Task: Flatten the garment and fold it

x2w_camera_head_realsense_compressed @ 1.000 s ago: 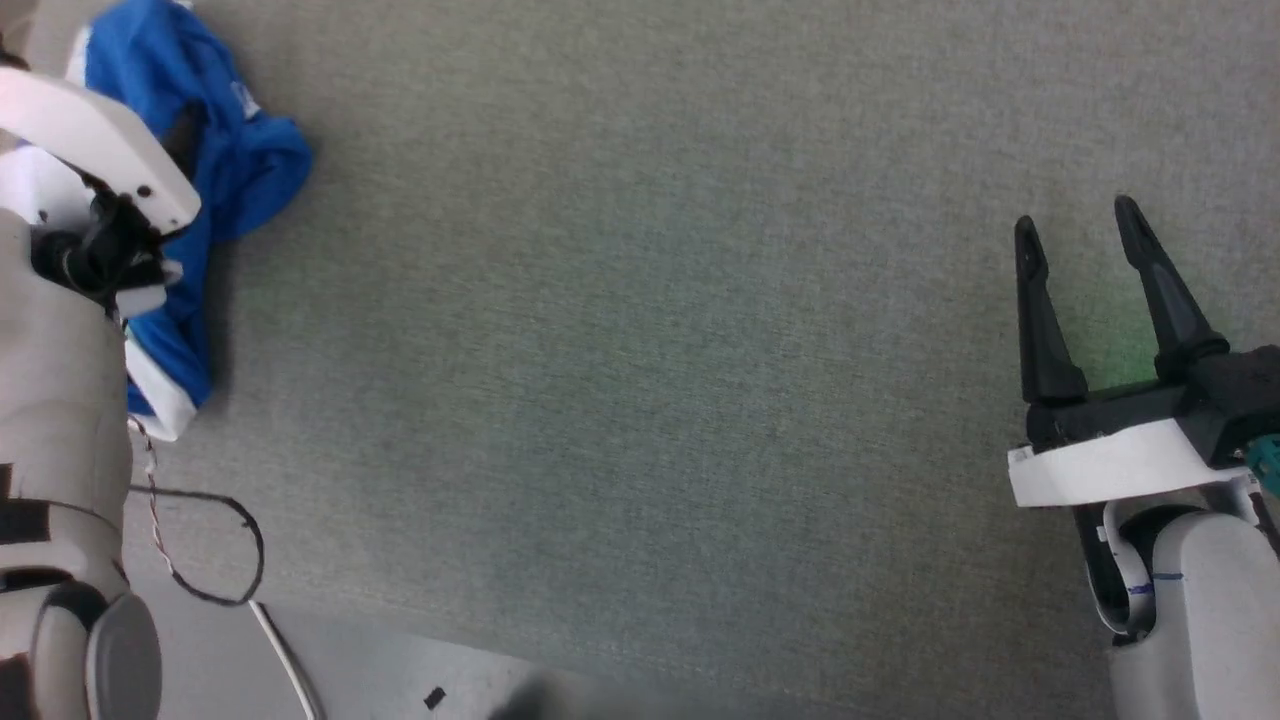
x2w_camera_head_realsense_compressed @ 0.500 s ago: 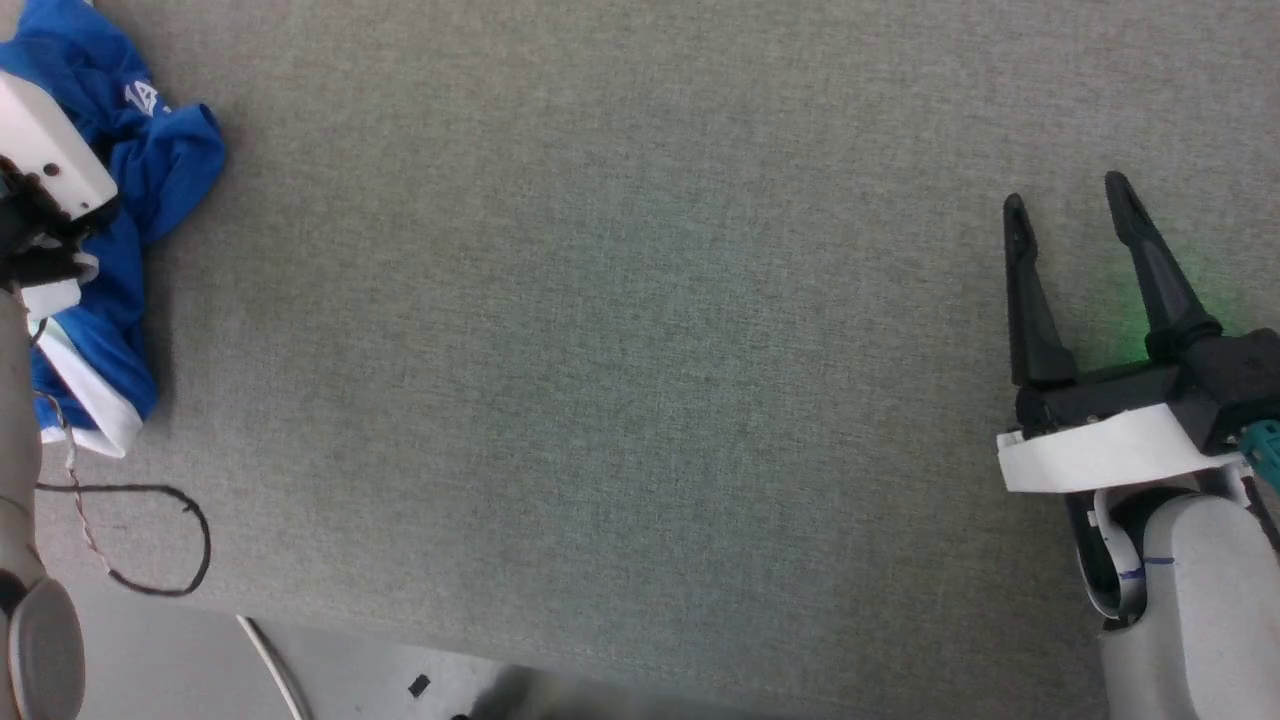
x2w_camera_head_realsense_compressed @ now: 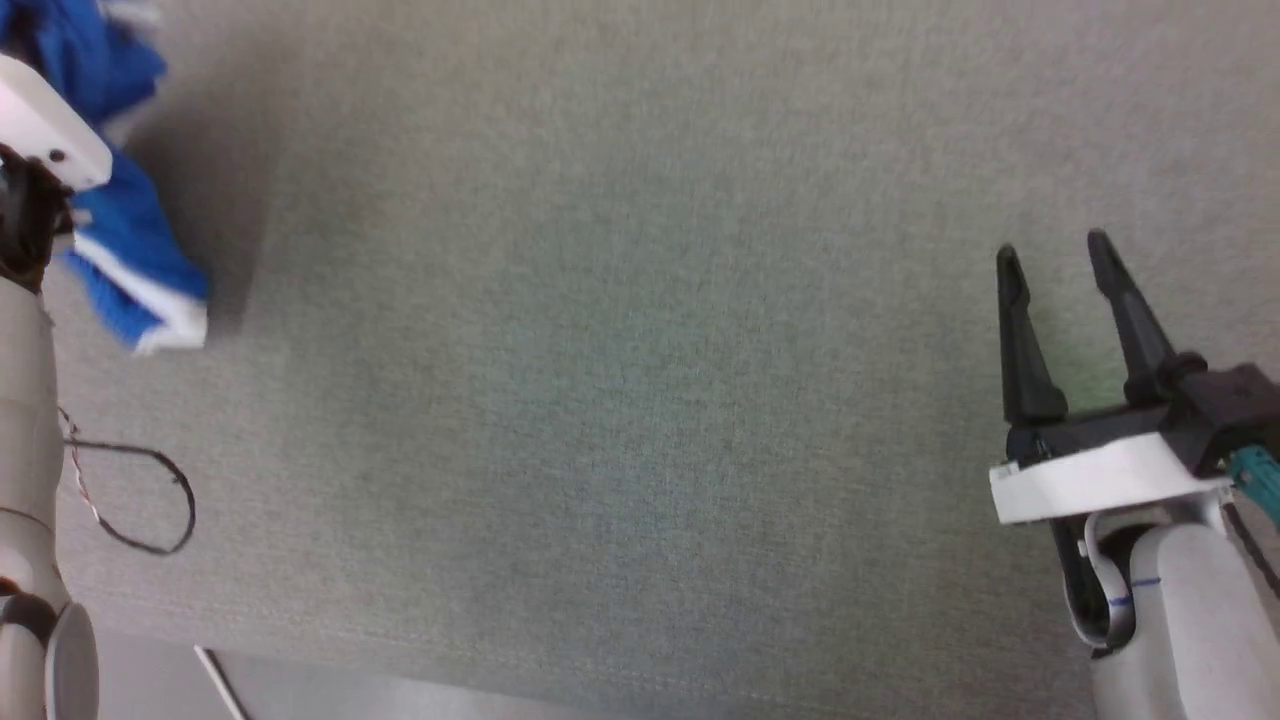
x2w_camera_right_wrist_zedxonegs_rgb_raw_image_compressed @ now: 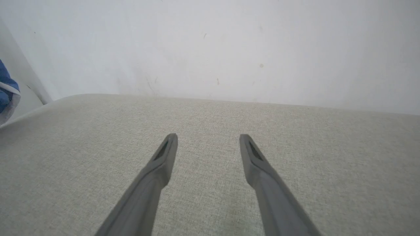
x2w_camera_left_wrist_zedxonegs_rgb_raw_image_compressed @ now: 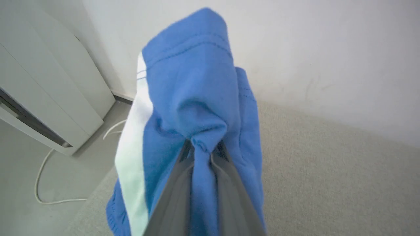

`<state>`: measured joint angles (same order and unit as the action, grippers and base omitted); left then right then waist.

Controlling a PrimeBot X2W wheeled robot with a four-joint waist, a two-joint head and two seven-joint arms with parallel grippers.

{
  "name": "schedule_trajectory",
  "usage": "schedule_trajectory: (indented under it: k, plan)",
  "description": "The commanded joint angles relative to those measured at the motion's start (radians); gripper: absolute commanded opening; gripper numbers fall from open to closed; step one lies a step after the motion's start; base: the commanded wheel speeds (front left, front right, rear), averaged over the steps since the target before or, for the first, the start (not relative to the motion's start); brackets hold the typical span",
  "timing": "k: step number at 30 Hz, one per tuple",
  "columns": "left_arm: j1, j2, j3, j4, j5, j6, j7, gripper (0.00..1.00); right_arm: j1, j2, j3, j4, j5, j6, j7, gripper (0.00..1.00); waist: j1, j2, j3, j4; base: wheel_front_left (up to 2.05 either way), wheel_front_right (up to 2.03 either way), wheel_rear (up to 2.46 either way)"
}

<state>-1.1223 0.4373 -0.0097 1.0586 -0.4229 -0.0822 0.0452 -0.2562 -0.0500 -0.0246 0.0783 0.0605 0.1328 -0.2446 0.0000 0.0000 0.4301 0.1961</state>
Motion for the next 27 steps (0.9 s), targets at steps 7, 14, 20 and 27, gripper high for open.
schedule_trajectory:
  k: [7, 14, 20, 27]
  plan:
    - [-0.007, -0.02, -0.035, -0.067, 0.053, -0.003, -0.286, 0.0, 0.055, 0.0, -0.024, 0.037, 0.046, -0.002, -0.015, 1.0, 0.0, 0.0, -0.196, -0.026, 0.0, 0.0, 0.0]
    - [0.093, -0.108, -0.041, -0.291, 0.114, 0.03, -0.306, 0.0, 0.102, 0.0, -0.054, 0.059, 0.076, -0.002, -0.017, 1.0, 0.0, 0.0, -0.281, -0.067, 0.0, 0.0, 0.0]
    - [0.244, -0.242, -0.077, -0.443, 0.146, 0.031, -0.307, 0.0, 0.137, 0.0, -0.068, 0.064, 0.089, -0.002, -0.017, 1.0, 0.0, 0.0, -0.329, -0.13, 0.0, 0.0, 0.0]
    - [0.349, -0.36, -0.155, -0.509, 0.134, -0.004, -0.307, 0.0, 0.162, 0.0, -0.077, 0.072, 0.102, -0.002, -0.017, 1.0, 0.0, 0.0, -0.348, -0.21, 0.0, 0.0, 0.0]
